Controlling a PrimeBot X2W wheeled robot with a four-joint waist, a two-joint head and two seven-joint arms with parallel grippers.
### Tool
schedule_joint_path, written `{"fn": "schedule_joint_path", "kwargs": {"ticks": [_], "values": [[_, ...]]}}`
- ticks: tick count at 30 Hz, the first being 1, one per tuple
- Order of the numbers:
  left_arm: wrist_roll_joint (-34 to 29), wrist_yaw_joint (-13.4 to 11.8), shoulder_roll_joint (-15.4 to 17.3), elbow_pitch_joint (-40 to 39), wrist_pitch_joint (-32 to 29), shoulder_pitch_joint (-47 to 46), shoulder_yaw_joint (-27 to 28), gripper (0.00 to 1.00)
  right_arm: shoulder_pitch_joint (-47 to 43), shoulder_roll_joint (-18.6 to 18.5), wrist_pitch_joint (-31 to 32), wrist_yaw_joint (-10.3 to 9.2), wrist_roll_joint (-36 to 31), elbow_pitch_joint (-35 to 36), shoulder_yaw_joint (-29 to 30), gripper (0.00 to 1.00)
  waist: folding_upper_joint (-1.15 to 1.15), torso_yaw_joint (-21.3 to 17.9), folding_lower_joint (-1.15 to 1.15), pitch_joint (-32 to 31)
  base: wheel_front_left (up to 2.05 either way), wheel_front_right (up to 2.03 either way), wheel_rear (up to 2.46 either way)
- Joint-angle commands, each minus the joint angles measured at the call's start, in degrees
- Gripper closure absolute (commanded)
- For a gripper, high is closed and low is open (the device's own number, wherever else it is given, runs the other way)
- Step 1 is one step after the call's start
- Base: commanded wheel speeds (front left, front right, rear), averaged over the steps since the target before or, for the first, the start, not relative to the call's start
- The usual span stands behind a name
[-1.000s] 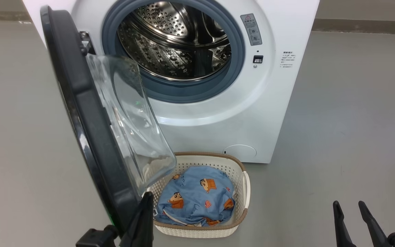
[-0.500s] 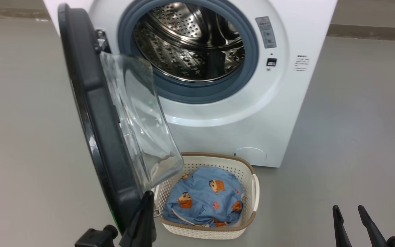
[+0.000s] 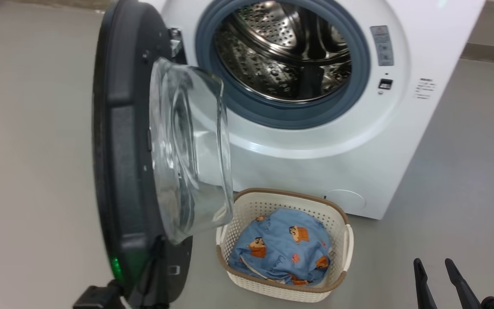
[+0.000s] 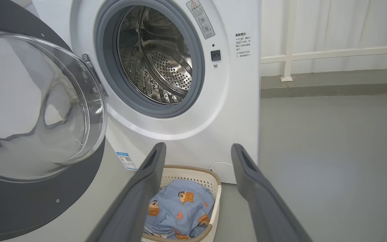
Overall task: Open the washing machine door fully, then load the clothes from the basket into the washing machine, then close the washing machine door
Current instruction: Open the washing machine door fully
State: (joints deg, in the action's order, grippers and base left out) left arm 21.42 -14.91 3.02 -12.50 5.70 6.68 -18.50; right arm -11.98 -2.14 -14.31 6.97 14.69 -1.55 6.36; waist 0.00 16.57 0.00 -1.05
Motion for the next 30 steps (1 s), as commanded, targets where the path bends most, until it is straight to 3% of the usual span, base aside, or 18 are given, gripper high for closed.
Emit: {"fn": "schedule_joint_path", "kwargs": {"ticks": [1, 12, 30], "values": [[-0.2, -1.2, 0.6, -0.4, 0.8, -2.7, 3.5, 1.0, 0.4, -0.7, -0.7, 0.52, 0.5, 1.2, -1.5, 0.0, 0.0, 1.6, 0.0, 0.3, 0.0, 0.0, 0.0], [2.2, -3.1, 1.1, 5.9, 5.4, -6.5, 10.4, 1.0, 0.1, -0.7, -0.7, 0.52, -0.2, 1.1, -2.4, 0.0, 0.0, 4.1, 0.0, 1.8, 0.0, 0.0, 0.0], [2.0, -2.1, 5.1, 20.5, 9.3, -17.3, 23.7, 1.0, 1.1, -1.0, -0.7, 0.52, -1.4, 0.7, -3.7, 0.0, 0.0, 3.4, 0.0, 4.2, 0.0, 0.0, 0.0]]}}
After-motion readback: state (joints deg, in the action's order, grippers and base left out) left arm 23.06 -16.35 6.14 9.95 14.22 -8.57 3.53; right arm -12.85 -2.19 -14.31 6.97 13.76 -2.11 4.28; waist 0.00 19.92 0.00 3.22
